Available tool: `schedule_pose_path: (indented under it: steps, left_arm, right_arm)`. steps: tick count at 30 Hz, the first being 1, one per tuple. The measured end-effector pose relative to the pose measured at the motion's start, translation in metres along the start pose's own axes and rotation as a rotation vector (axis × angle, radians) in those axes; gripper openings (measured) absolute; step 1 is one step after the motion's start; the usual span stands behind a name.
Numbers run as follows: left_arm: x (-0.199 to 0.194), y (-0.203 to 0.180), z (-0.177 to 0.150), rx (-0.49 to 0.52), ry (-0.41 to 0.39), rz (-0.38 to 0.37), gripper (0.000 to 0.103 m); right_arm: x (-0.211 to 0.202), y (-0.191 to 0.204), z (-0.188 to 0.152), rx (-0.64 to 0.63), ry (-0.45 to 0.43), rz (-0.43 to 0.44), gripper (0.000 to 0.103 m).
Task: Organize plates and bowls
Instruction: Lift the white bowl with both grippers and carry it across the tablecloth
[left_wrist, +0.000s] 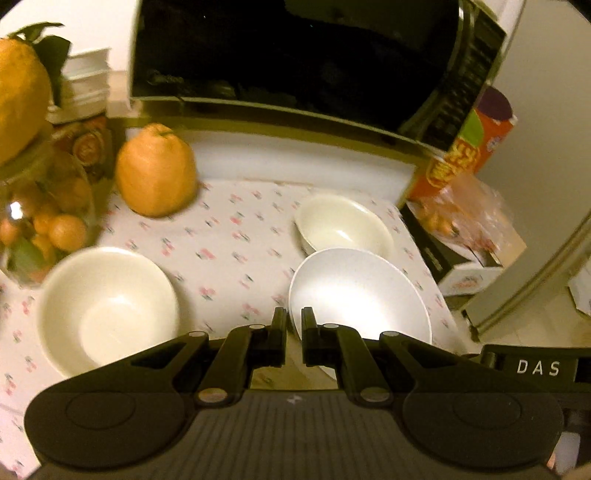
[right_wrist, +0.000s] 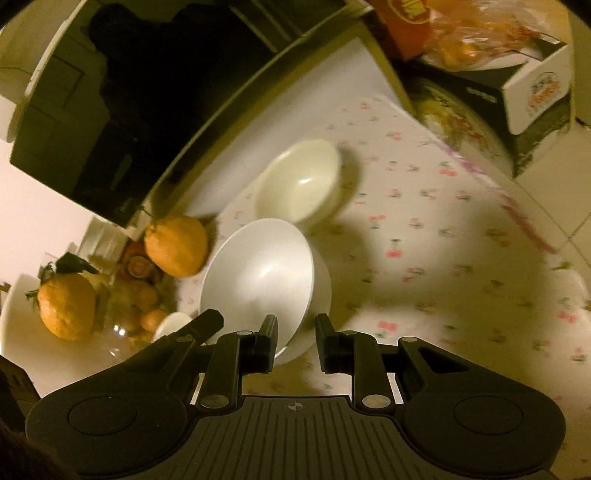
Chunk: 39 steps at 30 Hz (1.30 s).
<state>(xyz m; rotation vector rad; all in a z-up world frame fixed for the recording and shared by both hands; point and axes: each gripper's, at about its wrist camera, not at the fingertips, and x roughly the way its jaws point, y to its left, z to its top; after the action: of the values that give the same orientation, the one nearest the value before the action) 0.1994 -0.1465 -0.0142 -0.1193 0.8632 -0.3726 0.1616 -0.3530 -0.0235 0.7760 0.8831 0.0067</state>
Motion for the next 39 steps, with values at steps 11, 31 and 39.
schedule_pose_path:
  steps: [11,31,39]
  left_arm:
    - [0.018,-0.026,-0.019,0.008,0.039,-0.010,0.007]
    - [0.027,-0.037,-0.025,0.032,0.058,-0.022,0.008]
    - [0.025,-0.038,-0.025,0.037,0.044,-0.024,0.010]
  right_arm:
    - [-0.010,-0.027,0.009,0.019,-0.002,-0.049,0.022]
    - [0.005,-0.054,0.020,0.090,0.023,-0.084,0.022]
    - [0.000,-0.056,0.024,0.102,0.005,-0.082,0.025]
